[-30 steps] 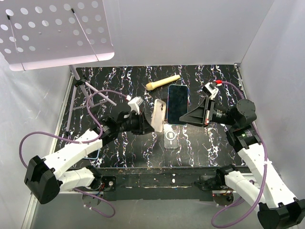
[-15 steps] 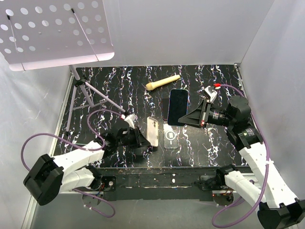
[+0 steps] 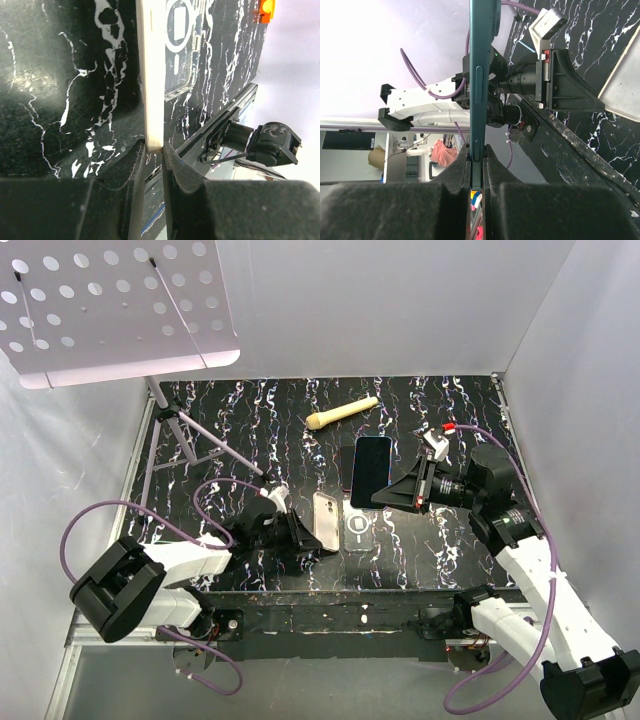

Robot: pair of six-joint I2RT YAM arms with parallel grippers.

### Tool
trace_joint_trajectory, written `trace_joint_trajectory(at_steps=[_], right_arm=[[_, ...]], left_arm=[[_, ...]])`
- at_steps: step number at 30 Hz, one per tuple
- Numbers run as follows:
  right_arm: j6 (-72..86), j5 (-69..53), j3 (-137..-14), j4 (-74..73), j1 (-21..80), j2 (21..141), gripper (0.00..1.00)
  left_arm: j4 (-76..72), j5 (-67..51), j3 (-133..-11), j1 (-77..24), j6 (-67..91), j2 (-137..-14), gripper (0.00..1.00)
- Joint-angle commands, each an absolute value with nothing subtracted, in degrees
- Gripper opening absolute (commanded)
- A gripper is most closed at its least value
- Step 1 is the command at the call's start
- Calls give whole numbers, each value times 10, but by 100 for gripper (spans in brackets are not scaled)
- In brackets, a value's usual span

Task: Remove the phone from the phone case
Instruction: Place the phone case at the center of the board.

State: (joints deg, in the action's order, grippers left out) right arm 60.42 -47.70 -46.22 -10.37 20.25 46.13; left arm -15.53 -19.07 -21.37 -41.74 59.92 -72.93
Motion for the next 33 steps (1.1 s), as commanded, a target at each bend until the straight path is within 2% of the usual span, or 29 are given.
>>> trace_joint_trajectory(at_steps=[1,8,16,21,26,33], right_arm=[[601,-480,-462,-48,201,459,1],[597,-476,-455,-41,203,479,1],[519,-466,-466,-6,207,613,1],[478,-454,-513,36,230,742,1],[483,-439,-578,69,250,858,1],[454,-398,-723,-36,292,1028,1]], left_arm=[[-184,-198,-206,-416,605,-737,0],[-179,-209,-215,-415,605,-773,0],[-6,-165,-272,-414,564,-770,2],[66,-142,-294,-410,546,-766,37],[110,-128,-287,-403,540,-714,60],[242,-31,-347,-403,473,-577,70]])
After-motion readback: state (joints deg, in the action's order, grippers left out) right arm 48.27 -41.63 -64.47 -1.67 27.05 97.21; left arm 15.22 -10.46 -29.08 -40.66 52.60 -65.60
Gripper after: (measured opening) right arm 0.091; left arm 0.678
